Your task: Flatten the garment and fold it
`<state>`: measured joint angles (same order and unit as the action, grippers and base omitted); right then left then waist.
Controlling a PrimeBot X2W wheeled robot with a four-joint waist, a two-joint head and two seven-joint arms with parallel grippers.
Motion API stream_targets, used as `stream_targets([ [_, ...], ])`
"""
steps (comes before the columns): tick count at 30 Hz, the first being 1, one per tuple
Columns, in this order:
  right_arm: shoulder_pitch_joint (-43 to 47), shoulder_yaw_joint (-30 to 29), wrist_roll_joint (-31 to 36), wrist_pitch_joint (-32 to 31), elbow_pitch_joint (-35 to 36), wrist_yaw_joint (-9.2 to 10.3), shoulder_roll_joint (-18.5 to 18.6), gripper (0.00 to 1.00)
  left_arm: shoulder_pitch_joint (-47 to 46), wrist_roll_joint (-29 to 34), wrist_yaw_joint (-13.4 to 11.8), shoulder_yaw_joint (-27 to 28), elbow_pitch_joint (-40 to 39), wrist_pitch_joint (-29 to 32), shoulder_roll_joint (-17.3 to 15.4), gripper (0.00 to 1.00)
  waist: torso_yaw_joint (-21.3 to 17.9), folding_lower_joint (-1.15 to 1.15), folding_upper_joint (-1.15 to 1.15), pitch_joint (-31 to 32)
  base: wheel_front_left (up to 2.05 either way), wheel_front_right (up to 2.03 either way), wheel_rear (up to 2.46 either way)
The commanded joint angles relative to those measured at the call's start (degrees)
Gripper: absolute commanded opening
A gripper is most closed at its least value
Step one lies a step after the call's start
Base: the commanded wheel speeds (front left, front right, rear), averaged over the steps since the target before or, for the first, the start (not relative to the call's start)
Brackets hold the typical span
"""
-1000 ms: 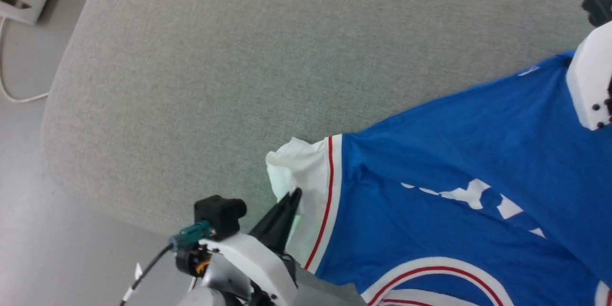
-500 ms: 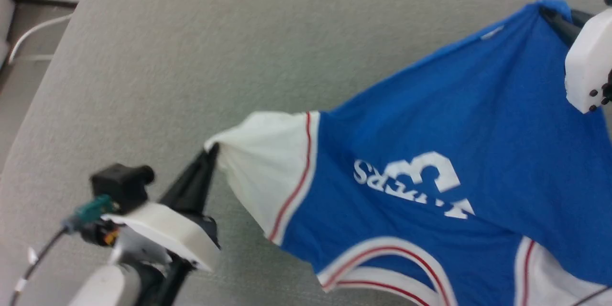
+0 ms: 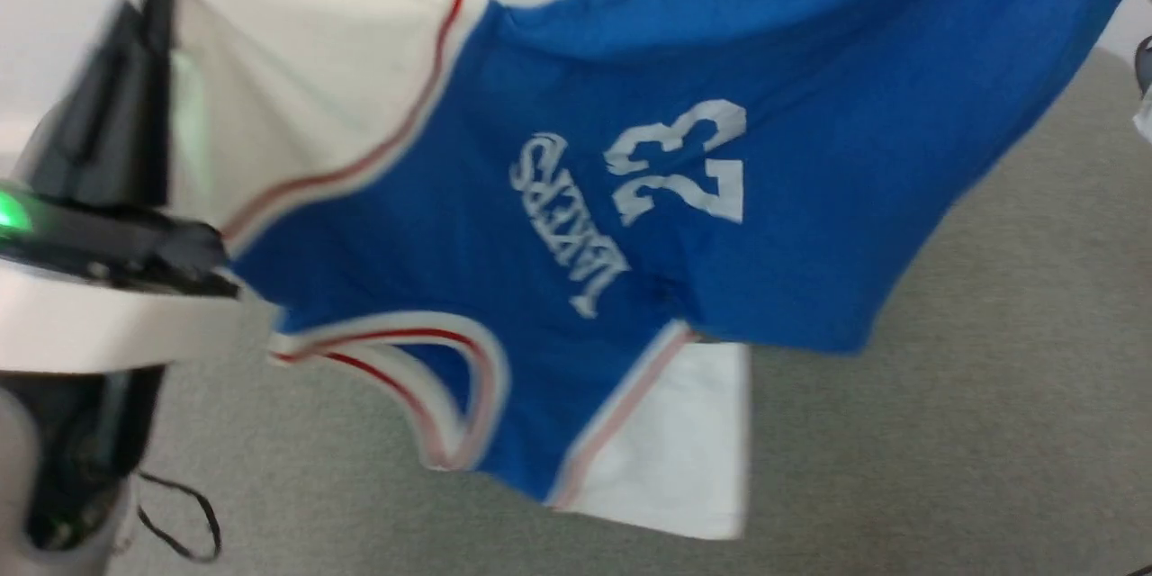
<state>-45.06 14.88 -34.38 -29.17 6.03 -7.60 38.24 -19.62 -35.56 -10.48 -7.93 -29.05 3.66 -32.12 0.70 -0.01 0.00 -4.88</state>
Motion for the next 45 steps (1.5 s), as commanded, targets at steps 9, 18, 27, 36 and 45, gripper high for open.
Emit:
stream_targets([
  [9,2.27,-5.79,-1.20,-2.39,6.84,0.11,-1.62,0.00,-12.11,0.31,0.10,4.52,-3.14,-0.83,-2.34,0.00,-7.16,0.01,0.00,1.92,0.00,0.00,0.00],
  [18,-1.83,-10.41,-1.64,-0.78,7.25,0.11,-2.82,0.00,-28.24,0.13,2.51,4.35,2.44,1.38,-4.89,0.00,-8.32,0.01,0.00,-7.15,0.00,0.00,0.00],
  [27,-17.47,-8.69,0.56,4.61,-4.10,0.11,-6.14,0.00,-50.08,1.30,7.70,0.25,19.68,2.25,-5.30,0.00,-9.52,0.01,0.00,-22.18,0.00,0.00,0.00],
  [36,-36.96,-2.63,5.31,16.11,-23.03,0.11,-10.11,0.00,-71.86,5.02,10.67,-2.93,38.69,-4.18,-1.12,0.00,-9.28,0.01,0.00,-31.37,0.00,0.00,0.00],
  [45,-48.64,1.65,9.73,28.97,-37.47,0.11,-11.62,0.00,-85.74,8.53,11.70,-3.83,50.23,-15.69,2.77,0.00,-7.08,0.01,0.00,-36.01,0.00,0.00,0.00],
])
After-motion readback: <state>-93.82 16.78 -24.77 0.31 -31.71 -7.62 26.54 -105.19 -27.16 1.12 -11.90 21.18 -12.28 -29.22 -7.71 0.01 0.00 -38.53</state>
